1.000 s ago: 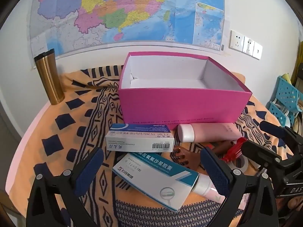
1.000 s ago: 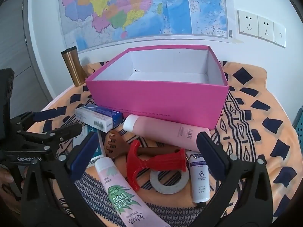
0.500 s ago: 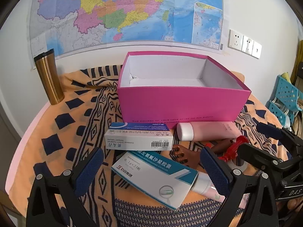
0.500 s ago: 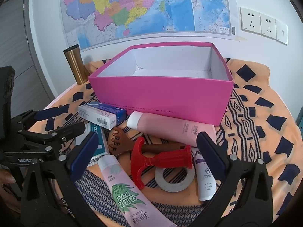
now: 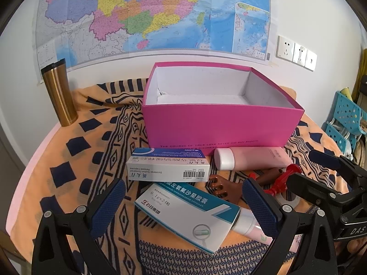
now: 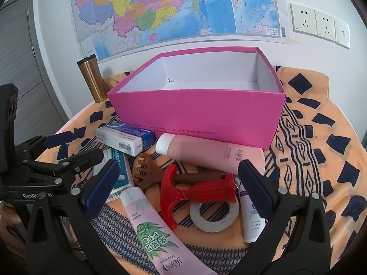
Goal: Organize rigid objects
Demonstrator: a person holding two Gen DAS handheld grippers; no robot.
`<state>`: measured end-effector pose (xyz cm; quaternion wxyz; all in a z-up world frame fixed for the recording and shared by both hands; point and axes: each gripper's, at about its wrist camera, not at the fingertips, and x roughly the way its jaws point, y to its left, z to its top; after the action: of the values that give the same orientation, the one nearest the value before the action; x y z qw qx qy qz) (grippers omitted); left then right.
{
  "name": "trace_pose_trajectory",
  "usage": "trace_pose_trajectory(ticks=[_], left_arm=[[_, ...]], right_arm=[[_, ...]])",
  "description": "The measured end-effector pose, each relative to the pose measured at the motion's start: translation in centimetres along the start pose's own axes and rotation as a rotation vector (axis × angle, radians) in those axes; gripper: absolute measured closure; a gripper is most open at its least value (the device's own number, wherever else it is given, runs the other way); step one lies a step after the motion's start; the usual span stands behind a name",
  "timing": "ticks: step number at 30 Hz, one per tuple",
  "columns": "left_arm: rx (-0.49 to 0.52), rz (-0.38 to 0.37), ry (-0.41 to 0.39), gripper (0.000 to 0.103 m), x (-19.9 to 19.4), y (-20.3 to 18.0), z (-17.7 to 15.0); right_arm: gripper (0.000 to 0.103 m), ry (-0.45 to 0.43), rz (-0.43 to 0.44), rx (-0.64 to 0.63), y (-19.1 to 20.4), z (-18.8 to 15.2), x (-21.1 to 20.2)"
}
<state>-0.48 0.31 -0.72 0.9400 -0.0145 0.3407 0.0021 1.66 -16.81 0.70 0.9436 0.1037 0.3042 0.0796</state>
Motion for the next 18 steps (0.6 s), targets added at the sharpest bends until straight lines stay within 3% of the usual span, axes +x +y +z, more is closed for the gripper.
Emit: trace_pose_trajectory(ticks=[18], left_arm=[[-0.001,0.002,0.000,0.000,0.01,-0.05,0.00]], right_arm=[[0.000,0.002,0.009,0.000,0.09,0.06,0.14]])
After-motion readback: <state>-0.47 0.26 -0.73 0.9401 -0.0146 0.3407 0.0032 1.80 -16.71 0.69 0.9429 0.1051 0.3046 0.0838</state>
